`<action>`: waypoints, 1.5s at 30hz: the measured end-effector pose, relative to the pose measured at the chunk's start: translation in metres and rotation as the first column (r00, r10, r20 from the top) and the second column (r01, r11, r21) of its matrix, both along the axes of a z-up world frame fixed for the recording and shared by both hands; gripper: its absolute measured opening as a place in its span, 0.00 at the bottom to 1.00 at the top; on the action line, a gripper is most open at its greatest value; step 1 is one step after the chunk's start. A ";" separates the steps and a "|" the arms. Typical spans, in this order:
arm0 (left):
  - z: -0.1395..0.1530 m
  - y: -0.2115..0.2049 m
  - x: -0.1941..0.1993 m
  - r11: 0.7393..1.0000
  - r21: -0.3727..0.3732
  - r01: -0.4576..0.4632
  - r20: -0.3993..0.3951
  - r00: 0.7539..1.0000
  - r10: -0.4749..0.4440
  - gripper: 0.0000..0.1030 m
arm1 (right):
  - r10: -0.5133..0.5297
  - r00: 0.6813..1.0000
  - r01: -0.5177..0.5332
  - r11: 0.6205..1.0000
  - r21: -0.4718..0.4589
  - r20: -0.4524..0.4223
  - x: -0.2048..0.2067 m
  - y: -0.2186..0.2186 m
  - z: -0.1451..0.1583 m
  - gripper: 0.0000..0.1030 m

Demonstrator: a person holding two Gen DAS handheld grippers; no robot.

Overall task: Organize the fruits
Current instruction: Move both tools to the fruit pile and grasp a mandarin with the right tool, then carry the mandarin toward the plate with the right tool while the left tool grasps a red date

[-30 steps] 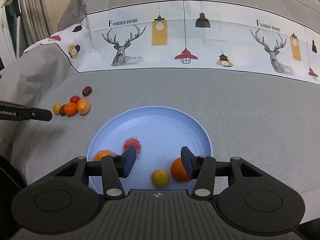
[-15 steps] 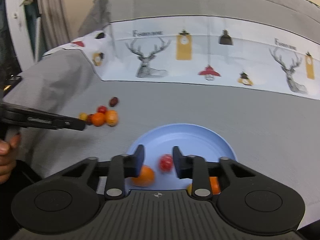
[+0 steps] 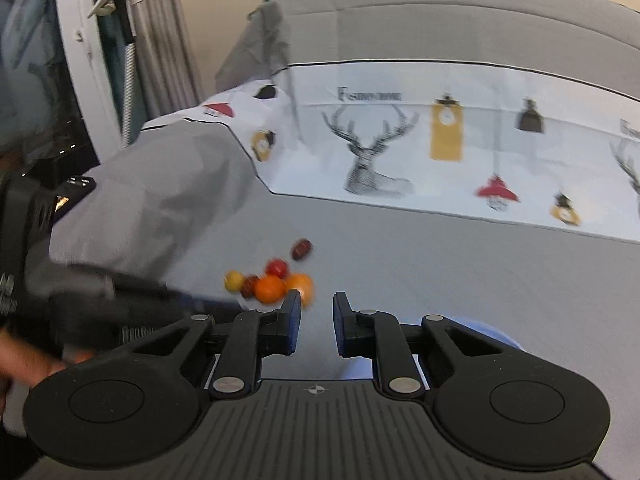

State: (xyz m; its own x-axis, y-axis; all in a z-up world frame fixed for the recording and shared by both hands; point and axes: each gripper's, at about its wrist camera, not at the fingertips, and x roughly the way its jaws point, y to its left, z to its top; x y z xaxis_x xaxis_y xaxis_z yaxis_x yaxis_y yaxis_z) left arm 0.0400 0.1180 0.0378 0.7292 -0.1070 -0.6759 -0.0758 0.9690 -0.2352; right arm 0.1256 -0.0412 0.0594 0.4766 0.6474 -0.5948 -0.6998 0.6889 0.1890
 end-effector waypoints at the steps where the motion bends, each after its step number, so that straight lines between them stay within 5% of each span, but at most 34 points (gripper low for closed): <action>1: 0.000 0.001 0.000 1.000 0.000 -0.008 0.001 1.000 0.008 0.07 | 0.011 1.000 -0.011 1.000 0.001 -0.005 0.007 0.008 -0.002 0.18; 11: -0.006 0.013 0.007 0.997 -0.029 -0.076 -0.017 0.997 0.075 0.07 | -0.041 0.982 0.037 0.999 -0.022 -0.186 0.052 0.050 -0.057 0.19; 18: -0.010 0.024 0.010 0.989 -0.049 -0.137 -0.038 0.990 0.135 0.07 | -0.072 0.975 0.065 0.997 -0.040 -0.211 0.070 0.072 -0.075 0.20; 24: -0.010 0.030 0.008 0.983 -0.059 -0.173 -0.038 0.985 0.171 0.09 | -0.066 0.968 0.060 0.998 -0.035 -0.244 0.083 0.091 -0.088 0.46; 27: -0.011 0.033 0.008 0.979 -0.061 -0.196 -0.042 0.980 0.193 0.10 | -0.062 0.966 0.054 0.998 -0.039 -0.253 0.087 0.099 -0.093 0.50; 36: -0.015 0.040 0.012 0.970 -0.073 -0.231 -0.062 0.972 0.227 0.10 | -0.046 0.962 0.030 0.997 -0.064 -0.269 0.092 0.113 -0.110 0.49; 40: -0.015 0.040 0.012 0.970 -0.065 -0.234 -0.061 0.971 0.231 0.10 | -0.022 0.958 0.012 0.999 -0.036 -0.285 0.095 0.113 -0.110 0.33; 45: -0.013 0.040 0.008 0.968 -0.061 -0.243 -0.049 0.969 0.241 0.10 | -0.005 0.958 -0.004 0.999 -0.033 -0.286 0.090 0.107 -0.106 0.31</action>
